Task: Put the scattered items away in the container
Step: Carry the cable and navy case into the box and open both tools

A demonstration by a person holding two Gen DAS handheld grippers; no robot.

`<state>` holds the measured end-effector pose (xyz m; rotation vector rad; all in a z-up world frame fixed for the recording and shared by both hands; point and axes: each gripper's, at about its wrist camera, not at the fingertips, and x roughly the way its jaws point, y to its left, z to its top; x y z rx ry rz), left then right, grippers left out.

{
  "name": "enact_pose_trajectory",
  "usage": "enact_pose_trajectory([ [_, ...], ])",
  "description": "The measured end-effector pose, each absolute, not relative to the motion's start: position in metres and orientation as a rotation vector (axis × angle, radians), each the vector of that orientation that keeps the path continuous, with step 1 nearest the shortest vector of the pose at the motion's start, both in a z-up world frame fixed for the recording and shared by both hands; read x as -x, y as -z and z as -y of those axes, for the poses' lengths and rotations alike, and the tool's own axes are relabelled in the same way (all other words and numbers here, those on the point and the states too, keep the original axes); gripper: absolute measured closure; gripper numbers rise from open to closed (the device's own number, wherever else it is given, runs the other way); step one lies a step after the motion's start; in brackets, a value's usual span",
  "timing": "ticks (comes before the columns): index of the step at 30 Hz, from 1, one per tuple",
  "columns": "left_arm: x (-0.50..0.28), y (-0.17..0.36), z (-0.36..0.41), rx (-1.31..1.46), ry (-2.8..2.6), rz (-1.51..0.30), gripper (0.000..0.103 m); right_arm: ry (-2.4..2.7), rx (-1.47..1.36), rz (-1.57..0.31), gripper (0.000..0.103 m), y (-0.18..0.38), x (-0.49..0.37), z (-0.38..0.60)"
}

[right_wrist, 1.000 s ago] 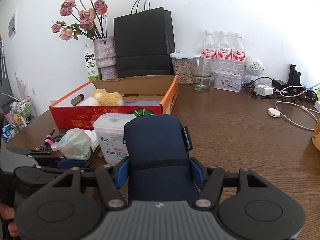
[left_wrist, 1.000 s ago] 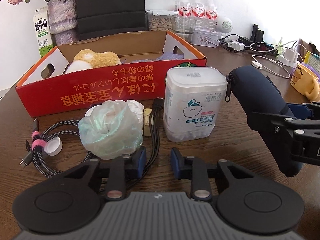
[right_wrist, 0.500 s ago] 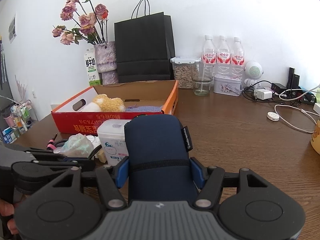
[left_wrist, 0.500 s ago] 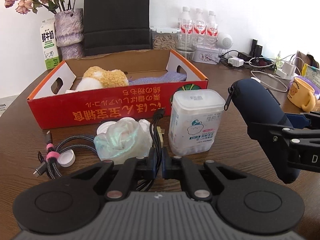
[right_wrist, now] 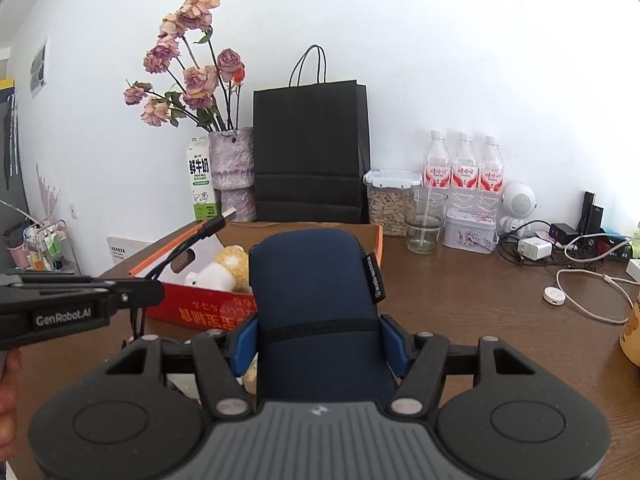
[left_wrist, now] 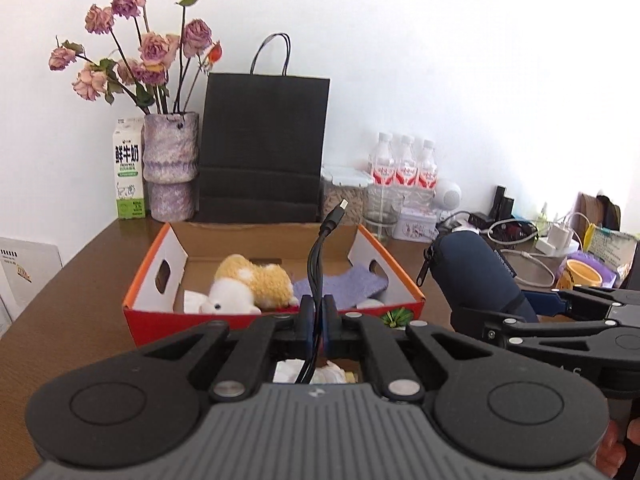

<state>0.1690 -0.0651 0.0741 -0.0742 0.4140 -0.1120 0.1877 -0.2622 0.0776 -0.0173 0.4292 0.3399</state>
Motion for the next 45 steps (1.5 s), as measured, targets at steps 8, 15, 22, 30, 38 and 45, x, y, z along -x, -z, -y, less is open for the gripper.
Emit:
enact_pose_trajectory([
  [8,-0.211,-0.096,0.023,0.084,0.088,-0.336,0.098,-0.334,0.015,-0.376,0.041,-0.101,-0.232,0.229],
  [15,-0.268,-0.089,-0.007,0.133,0.065,-0.333,0.098,-0.328,0.022,-0.38,0.041,-0.106,-0.298,0.207],
  [22,-0.324,-0.066,-0.03,0.175,0.041,-0.378,0.098,-0.323,0.017,-0.423,0.041,-0.094,-0.361,0.197],
  [30,-0.372,-0.036,-0.048,0.196,0.017,-0.498,0.098,-0.344,0.01,-0.493,0.041,-0.068,-0.41,0.186],
  [38,-0.383,-0.016,-0.045,0.176,0.023,-0.583,0.098,-0.369,0.007,-0.556,0.041,-0.058,-0.418,0.187],
  [45,-0.381,-0.016,-0.04,0.142,0.005,-0.593,0.096,-0.391,0.005,-0.611,0.037,-0.054,-0.42,0.185],
])
